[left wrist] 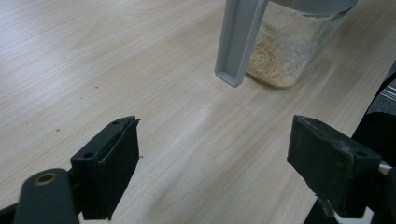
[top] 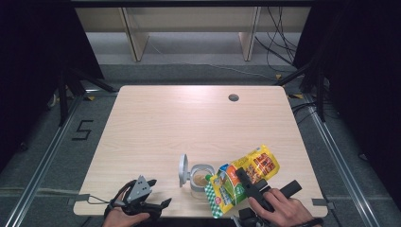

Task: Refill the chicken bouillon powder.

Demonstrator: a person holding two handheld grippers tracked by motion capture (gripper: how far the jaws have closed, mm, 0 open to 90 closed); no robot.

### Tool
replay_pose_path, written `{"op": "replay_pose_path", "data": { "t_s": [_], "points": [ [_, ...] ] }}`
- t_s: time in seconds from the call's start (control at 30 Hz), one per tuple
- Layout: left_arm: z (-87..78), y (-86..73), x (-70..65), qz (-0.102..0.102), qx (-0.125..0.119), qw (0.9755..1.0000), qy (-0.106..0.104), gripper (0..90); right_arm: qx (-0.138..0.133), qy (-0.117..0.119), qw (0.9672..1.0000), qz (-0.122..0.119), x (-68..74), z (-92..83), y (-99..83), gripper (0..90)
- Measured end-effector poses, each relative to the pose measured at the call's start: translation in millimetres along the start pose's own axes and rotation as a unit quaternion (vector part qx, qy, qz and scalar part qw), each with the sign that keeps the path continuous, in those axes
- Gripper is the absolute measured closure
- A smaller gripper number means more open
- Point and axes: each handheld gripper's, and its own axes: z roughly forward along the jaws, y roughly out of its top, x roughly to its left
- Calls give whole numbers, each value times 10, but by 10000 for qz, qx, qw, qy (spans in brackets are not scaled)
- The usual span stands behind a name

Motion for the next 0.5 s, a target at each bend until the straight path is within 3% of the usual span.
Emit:
{"op": "replay_pose_path", "data": {
  "t_s": [0.17,0.3,0.5],
  "points": [
    [6,0,-9,-56,-41,10000,-1,160,-1,-7,10000,-8,4,4,3,621],
    [-4,3,12,43,63,10000,-2,160,0,15,10000,-16,7,6,2,621],
    [2,0,-2,-49,-33,10000,-50,160,4,25,10000,-39,3,7,4,622]
  ]
}}
